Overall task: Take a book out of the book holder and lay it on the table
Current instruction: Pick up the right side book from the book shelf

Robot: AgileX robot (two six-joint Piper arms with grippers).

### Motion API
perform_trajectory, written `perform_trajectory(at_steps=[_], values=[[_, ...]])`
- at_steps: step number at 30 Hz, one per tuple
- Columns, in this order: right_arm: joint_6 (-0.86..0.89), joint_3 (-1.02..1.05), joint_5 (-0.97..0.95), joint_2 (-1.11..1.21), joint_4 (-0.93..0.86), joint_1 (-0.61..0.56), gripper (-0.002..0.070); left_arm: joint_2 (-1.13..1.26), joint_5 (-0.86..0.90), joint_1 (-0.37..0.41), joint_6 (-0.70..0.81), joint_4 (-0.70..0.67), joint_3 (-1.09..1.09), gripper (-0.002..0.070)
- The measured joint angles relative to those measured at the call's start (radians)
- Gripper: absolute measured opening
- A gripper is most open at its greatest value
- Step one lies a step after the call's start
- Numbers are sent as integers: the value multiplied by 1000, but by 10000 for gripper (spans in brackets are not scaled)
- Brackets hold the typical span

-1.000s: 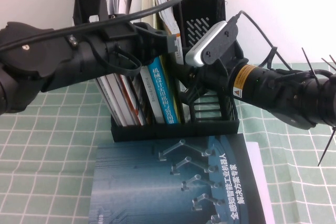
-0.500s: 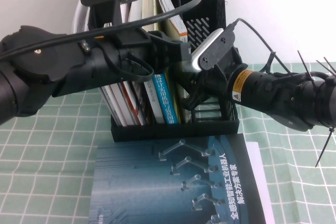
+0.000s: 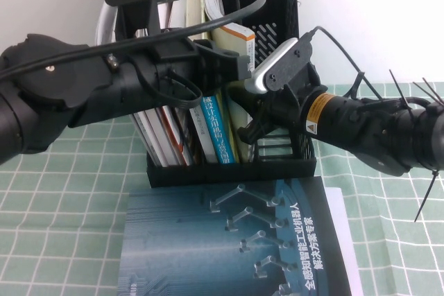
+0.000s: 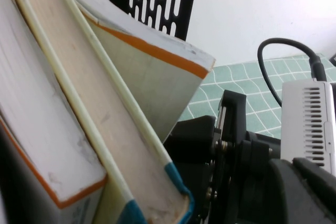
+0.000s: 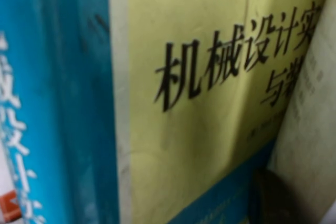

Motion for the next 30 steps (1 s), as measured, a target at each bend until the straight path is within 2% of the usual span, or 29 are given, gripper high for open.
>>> perform_trajectory(at_steps=[14,21,22,30], values=[[20,8,61,-70,4,5,145,-47,19,0,15,73,0,-3],[-59,11,66,-220,35,8,142,-147,1,0,24,76,0,-3],[-91,11,66,-243,42,8,113,-163,1,0,27,76,0,-3],[-190,11,87,-399,79,2,119,-290,55,0,62,117,0,-3]])
